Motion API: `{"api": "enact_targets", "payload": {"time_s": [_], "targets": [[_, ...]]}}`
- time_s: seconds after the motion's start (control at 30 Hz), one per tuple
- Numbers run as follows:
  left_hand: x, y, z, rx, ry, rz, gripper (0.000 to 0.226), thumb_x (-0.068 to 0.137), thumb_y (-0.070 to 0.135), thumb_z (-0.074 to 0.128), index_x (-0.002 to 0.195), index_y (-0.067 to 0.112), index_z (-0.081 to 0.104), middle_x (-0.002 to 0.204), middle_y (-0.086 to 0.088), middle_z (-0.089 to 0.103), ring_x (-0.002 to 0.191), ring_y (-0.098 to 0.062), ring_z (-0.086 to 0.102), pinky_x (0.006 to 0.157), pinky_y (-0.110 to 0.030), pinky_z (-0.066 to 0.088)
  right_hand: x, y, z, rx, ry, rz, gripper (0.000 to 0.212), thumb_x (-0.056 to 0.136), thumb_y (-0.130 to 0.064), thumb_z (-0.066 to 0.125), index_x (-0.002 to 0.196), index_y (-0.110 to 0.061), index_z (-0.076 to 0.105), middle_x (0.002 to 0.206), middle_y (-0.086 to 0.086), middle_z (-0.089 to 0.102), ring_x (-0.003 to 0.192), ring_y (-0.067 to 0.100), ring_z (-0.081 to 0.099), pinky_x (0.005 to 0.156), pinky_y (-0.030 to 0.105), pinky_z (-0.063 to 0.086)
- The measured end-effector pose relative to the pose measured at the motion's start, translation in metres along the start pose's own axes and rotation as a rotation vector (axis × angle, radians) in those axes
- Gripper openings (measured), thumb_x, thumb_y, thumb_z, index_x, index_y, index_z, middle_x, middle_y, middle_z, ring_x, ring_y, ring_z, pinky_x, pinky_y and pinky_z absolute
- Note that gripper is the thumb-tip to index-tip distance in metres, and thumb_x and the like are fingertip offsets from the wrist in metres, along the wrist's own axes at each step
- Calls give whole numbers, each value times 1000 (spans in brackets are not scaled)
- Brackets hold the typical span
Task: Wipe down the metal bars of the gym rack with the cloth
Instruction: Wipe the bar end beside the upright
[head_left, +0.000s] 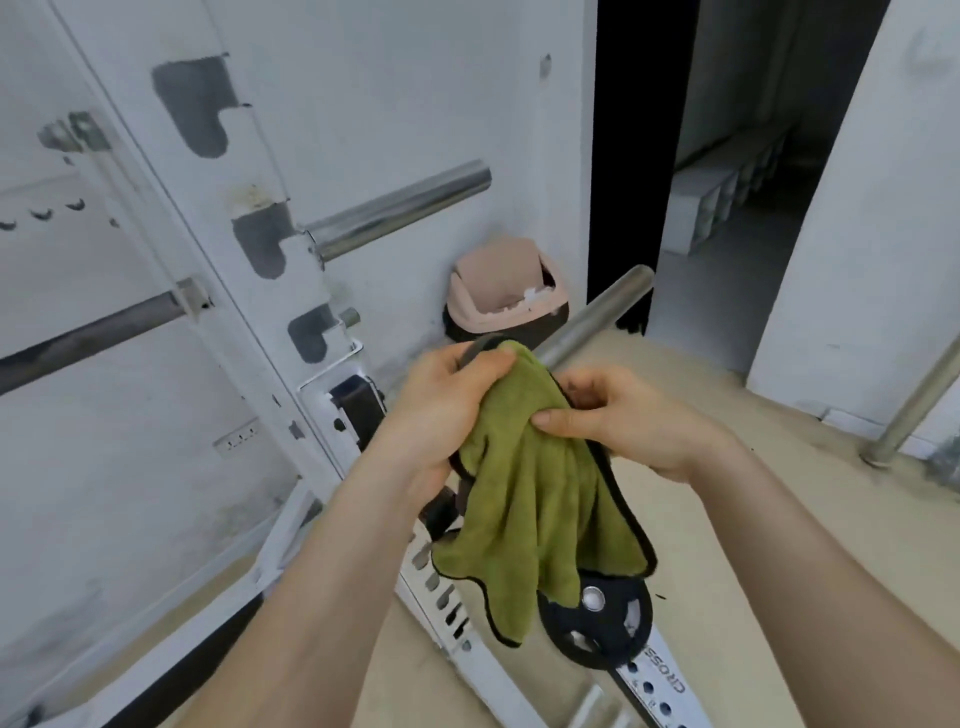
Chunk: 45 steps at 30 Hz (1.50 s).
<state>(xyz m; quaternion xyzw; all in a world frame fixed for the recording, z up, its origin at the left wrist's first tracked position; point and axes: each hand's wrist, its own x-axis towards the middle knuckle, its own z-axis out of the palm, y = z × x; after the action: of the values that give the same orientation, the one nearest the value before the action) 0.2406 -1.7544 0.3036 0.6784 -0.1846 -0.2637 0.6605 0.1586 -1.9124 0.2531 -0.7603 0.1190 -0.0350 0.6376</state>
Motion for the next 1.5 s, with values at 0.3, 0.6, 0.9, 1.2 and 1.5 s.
{"api": "enact_targets", "payload": {"time_s": [0.3, 0.6, 0.9, 1.2, 1.5], "targets": [[70, 34, -14, -173, 145, 94, 26, 97, 32, 54, 101, 10, 67, 79, -4, 69, 63, -15, 63, 59, -30, 48, 89, -81, -27, 533, 84, -129, 37, 71, -22, 72, 97, 4, 72, 97, 21, 72, 82, 26, 70, 76, 34, 60], [131, 66, -16, -212, 378, 303, 27, 100, 27, 44, 115, 15, 63, 94, 2, 70, 83, -12, 65, 79, -33, 56, 189, -135, -22, 596, 220, -225, 35, 93, -34, 60, 102, -1, 70, 96, 19, 74, 91, 30, 72, 83, 45, 57], [205, 36, -67, 810, 936, 177, 72, 82, 3, 51, 148, 14, 24, 157, -7, 17, 145, -25, 15, 118, -34, 15, 312, -156, 25, 148, 137, -440, 39, 96, -30, 52, 69, -2, 58, 58, 5, 55, 54, 12, 51, 55, 29, 43], [230, 33, -91, 701, 1233, 79, 42, 95, 33, 34, 137, 38, 39, 132, 6, 51, 108, -18, 55, 86, -43, 52, 361, -167, 82, -407, -469, -674, 61, 87, -18, 51, 145, -31, 39, 134, -3, 50, 122, 18, 50, 106, 31, 38], [228, 12, -92, 1176, 1036, -46, 98, 88, 18, 58, 152, 15, -16, 161, -1, -15, 147, -19, 2, 113, -35, 30, 385, -170, 45, -844, -836, -647, 105, 73, -49, 78, 154, -32, 12, 152, -9, 29, 137, 13, 32, 112, 29, 28]]}}
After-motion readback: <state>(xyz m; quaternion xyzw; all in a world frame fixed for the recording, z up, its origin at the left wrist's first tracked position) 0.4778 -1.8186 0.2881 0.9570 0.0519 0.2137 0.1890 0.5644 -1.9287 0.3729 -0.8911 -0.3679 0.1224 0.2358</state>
